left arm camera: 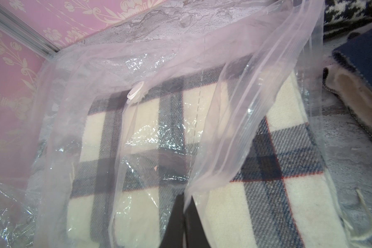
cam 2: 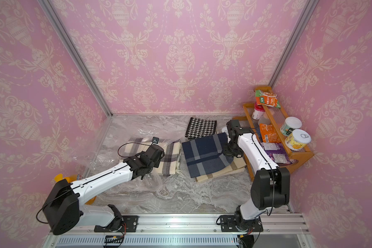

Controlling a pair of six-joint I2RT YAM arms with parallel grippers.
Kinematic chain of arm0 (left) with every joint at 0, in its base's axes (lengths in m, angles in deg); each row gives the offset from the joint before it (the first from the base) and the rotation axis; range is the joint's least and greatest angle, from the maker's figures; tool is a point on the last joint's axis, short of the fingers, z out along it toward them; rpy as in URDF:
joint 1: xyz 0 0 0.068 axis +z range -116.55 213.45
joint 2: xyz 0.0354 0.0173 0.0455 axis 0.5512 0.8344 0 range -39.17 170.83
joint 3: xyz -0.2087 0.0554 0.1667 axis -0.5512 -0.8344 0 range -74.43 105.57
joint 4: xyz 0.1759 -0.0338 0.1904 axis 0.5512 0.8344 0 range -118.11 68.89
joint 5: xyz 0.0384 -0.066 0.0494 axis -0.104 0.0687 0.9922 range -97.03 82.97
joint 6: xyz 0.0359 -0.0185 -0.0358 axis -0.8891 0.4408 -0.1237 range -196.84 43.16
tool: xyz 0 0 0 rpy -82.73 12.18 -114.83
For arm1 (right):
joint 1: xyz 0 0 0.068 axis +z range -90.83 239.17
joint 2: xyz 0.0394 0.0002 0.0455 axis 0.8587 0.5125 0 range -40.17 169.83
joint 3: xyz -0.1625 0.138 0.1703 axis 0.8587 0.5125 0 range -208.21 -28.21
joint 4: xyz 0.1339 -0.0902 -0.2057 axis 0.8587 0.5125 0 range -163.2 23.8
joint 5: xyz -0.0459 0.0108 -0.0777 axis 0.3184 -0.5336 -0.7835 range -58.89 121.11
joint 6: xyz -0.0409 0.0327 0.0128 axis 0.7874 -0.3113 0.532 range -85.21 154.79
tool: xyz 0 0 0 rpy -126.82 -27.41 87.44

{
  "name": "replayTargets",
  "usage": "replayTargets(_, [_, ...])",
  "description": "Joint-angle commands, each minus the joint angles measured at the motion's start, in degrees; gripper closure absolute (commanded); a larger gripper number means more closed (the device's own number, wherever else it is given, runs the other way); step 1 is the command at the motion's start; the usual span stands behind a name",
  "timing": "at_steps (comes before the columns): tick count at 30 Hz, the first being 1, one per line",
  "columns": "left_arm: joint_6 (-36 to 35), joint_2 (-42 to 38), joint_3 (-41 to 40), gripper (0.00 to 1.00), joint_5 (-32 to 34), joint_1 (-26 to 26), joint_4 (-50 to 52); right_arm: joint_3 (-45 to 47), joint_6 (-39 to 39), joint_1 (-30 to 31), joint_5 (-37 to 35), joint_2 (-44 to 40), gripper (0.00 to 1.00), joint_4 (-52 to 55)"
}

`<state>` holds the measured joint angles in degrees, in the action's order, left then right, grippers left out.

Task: Take the scarf out of the vacuum bag
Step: Place the scarf at the center of the board.

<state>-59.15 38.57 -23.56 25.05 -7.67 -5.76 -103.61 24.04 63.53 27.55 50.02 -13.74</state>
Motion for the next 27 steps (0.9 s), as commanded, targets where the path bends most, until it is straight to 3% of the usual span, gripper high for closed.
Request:
replayTargets(1, [0.2,-0.2,1.3,1.00,0.4,-0.3,0.1,1.5,-1.6,-0.3,-2.7,2.1,0.97,-1.8])
replayTargets(16, [-2.9,1.1,0.4,1.00,-0.2,-0.2,-4.6,2.9,-3.1,-0.7,-8.4,9.5,0.94,-4.4])
replayTargets(20, [-3.3,2.5,1.6,1.00,-0.9,-0.1,-4.6,2.5,-2.9,-0.8,-7.8,10.1,0.86,-4.3])
replayTargets(27, [-3.0,3.6,1.7,1.00,-1.7,-0.2,-6.1,2.9,-2.4,-2.0,-6.2,7.3,0.52,-3.5])
